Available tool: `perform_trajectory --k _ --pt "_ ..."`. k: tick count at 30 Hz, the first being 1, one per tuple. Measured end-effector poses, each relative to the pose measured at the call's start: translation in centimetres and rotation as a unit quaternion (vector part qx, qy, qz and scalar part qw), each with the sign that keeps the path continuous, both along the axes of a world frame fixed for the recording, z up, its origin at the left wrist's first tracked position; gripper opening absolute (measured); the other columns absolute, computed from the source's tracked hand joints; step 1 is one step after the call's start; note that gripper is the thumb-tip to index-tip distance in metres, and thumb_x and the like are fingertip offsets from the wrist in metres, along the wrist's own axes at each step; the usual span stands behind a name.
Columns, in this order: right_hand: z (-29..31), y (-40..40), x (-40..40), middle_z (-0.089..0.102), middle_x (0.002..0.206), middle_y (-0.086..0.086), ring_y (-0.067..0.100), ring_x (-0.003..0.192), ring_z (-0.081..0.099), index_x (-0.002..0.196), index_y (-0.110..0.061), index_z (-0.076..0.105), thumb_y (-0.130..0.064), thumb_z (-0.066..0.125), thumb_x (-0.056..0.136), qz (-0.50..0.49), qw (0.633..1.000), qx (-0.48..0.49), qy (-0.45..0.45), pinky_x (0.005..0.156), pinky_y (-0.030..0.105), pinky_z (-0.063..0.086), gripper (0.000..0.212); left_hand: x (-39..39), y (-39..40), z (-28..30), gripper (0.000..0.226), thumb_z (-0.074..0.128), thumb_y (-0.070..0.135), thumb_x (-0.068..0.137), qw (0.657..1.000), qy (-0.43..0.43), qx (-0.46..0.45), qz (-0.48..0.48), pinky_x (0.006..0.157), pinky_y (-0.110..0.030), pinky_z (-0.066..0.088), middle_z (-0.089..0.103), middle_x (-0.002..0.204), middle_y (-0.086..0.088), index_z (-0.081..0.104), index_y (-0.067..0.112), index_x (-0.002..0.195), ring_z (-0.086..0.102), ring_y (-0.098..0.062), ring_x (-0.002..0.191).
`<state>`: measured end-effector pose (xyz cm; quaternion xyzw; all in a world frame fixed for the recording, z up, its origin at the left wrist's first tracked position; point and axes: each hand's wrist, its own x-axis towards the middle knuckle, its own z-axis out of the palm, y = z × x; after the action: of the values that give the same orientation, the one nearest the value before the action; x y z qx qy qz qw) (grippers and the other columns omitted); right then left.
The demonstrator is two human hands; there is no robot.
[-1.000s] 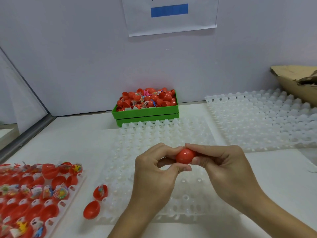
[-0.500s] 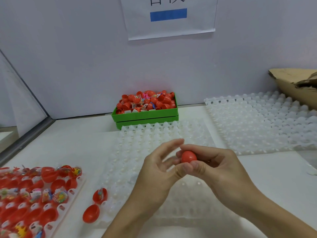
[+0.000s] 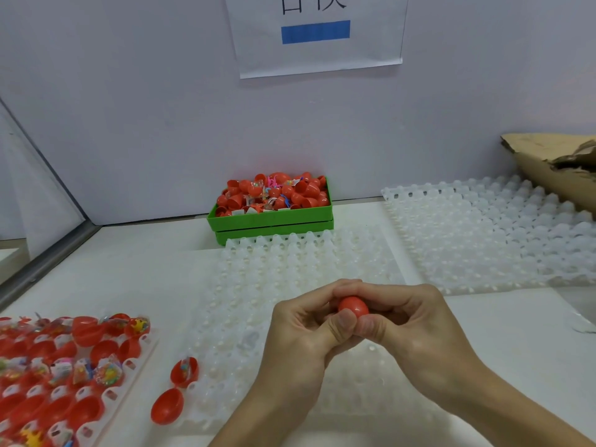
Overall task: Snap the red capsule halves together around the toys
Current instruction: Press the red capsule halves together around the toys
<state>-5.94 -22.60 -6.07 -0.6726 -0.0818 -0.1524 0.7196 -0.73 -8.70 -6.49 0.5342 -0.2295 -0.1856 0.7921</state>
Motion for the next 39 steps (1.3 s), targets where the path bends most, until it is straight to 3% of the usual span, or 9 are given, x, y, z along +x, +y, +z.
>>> perform_trajectory --k 8,11,14,19,23,26,29,32,39 --pt "0.5 -0.1 -0.1 0.077 0.101 0.005 0.018 0.098 0.074 0.105 -0.02 0.078 -0.008 0.075 0.072 0.024 0.999 0.026 0.005 0.08 0.017 0.055 0.036 0.3 0.1 0.5 0.032 0.068 0.03 0.08 0.999 0.032 0.007 -0.015 0.083 -0.032 0.057 0.072 0.107 -0.02 0.074 0.014 0.107 0.07 -0.031 0.105" --pt "0.5 -0.3 -0.2 0.077 0.106 0.005 0.02 0.103 0.072 0.117 -0.015 0.072 0.001 0.072 0.08 0.03 0.999 0.003 0.009 0.085 0.019 0.054 0.04 0.4 0.1 0.6 0.037 0.065 0.037 0.08 0.998 0.055 0.003 -0.018 0.083 -0.033 0.058 0.073 0.109 -0.012 0.074 0.018 0.11 0.07 -0.027 0.104" --pt "0.3 -0.4 0.1 0.078 0.1 0.0 0.016 0.097 0.074 0.109 -0.02 0.073 0.018 0.066 0.08 -0.034 0.999 -0.025 0.008 0.086 0.022 0.056 0.048 0.5 0.1 0.5 0.022 0.062 0.031 0.091 0.998 0.015 0.054 0.023 0.082 -0.035 0.059 0.074 0.107 -0.009 0.075 0.024 0.108 0.071 -0.025 0.103" --pt "-0.2 -0.8 0.4 0.076 0.09 -0.01 0.016 0.086 0.073 0.096 -0.027 0.076 0.01 0.082 0.069 -0.148 0.972 -0.175 -0.05 0.074 0.025 0.058 0.046 0.7 0.5 0.3 0.014 0.065 0.016 0.092 0.989 -0.056 0.113 0.078 0.073 -0.032 0.061 0.075 0.098 -0.008 0.076 0.02 0.098 0.074 -0.025 0.087" --pt "-0.6 -0.9 0.5 0.072 0.091 -0.01 0.019 0.088 0.07 0.101 -0.023 0.076 0.002 0.085 0.07 -0.147 0.954 -0.243 -0.092 0.069 0.027 0.057 0.041 0.6 0.6 0.4 0.021 0.074 0.026 0.081 0.984 -0.081 0.142 0.068 0.088 -0.042 0.058 0.077 0.096 -0.004 0.074 0.015 0.099 0.076 -0.023 0.085" --pt "-0.5 -0.8 0.4 0.072 0.099 -0.009 0.017 0.096 0.07 0.112 -0.026 0.071 -0.016 0.081 0.074 -0.147 0.968 -0.192 -0.066 0.073 0.024 0.057 0.041 0.6 0.6 0.6 0.027 0.075 0.03 0.075 0.986 -0.07 0.125 0.09 0.089 -0.043 0.057 0.076 0.096 -0.002 0.073 0.014 0.097 0.075 -0.021 0.087" --pt "0.0 -1.0 0.3 0.074 0.097 -0.004 0.015 0.095 0.072 0.11 -0.029 0.071 -0.032 0.07 0.074 -0.152 0.984 -0.097 -0.01 0.075 0.022 0.058 0.036 0.8 0.6 0.7 0.024 0.084 0.022 0.07 0.971 -0.118 0.13 0.165 0.078 -0.025 0.058 0.074 0.092 0.005 0.071 0.025 0.09 0.072 -0.014 0.088" --pt "0.4 -1.0 0.4 0.077 0.088 0.001 0.017 0.083 0.075 0.103 -0.018 0.073 -0.031 0.067 0.073 -0.104 0.993 -0.035 0.042 0.069 0.021 0.058 0.033 0.9 0.6 0.4 0.038 0.088 0.007 0.068 0.944 -0.203 0.146 0.217 0.07 -0.017 0.055 0.07 0.088 0.007 0.063 0.03 0.086 0.068 -0.012 0.088" --pt "0.0 -0.4 0.4 0.078 0.084 0.001 0.016 0.078 0.075 0.093 -0.016 0.078 -0.015 0.078 0.075 -0.101 0.992 -0.018 0.072 0.072 0.018 0.056 0.018 0.2 0.3 -0.2 0.04 0.083 0.007 0.072 0.867 -0.395 0.197 0.232 0.072 -0.019 0.055 0.063 0.093 0.017 0.061 0.029 0.096 0.065 -0.01 0.089"
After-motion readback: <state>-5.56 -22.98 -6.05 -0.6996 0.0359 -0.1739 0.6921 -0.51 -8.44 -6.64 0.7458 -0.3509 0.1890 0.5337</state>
